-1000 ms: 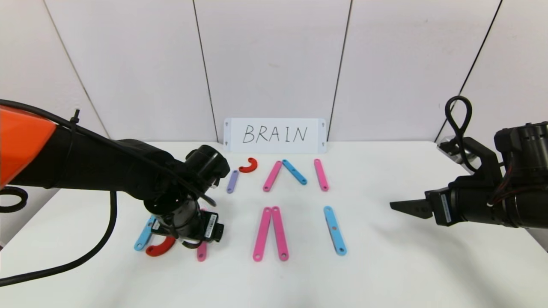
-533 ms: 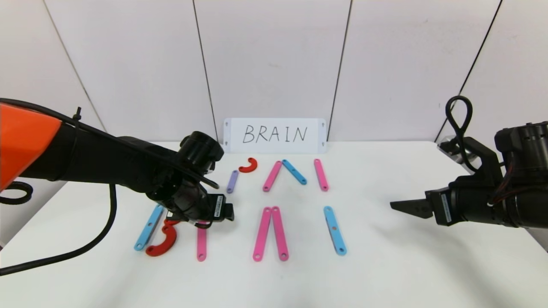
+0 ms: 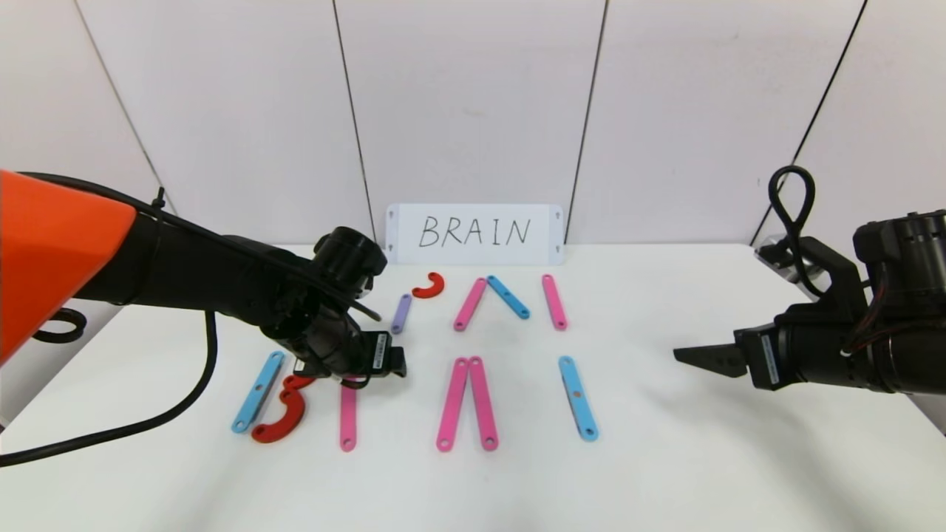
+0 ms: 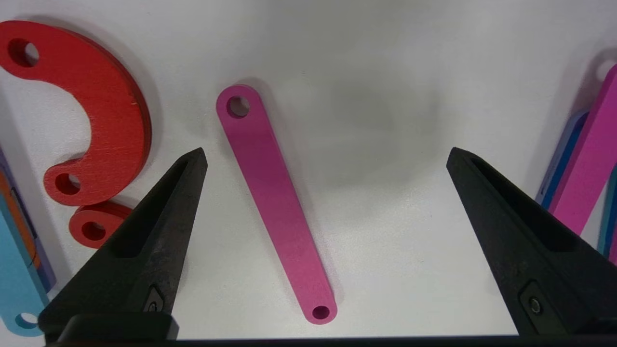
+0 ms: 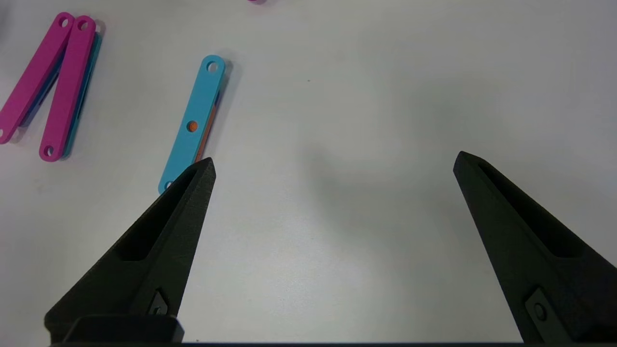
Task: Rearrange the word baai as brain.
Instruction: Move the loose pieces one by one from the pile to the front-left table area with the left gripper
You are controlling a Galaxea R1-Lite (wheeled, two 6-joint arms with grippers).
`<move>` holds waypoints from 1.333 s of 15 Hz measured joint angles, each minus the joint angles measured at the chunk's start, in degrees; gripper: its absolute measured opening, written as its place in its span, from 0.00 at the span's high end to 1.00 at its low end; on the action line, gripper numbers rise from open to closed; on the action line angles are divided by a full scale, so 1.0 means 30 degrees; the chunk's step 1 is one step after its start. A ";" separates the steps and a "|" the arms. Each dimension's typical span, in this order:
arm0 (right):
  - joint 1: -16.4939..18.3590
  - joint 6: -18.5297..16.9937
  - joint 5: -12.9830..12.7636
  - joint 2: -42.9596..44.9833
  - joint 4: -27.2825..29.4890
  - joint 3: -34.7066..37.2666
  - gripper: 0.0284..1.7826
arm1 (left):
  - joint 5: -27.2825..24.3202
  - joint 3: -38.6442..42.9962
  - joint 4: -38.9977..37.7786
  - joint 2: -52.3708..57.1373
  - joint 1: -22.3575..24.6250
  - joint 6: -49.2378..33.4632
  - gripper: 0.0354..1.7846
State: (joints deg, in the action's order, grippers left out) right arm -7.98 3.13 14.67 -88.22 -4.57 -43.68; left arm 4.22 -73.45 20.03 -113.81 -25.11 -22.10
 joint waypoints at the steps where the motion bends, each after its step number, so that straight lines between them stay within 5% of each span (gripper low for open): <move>1: 0.0008 0.0000 0.0000 0.0000 0.0008 0.0000 0.03 | -0.0175 -0.0093 0.0012 -0.0073 0.0000 -0.0016 0.02; 20: 0.0061 0.0000 0.0000 -0.0037 0.0008 0.0000 0.03 | -0.1048 -0.1601 0.0028 -0.1174 -0.0272 0.0037 0.02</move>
State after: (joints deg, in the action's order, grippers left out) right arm -7.80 3.13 14.67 -88.33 -4.55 -43.68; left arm 1.07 -78.25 20.11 -117.33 -25.93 -21.99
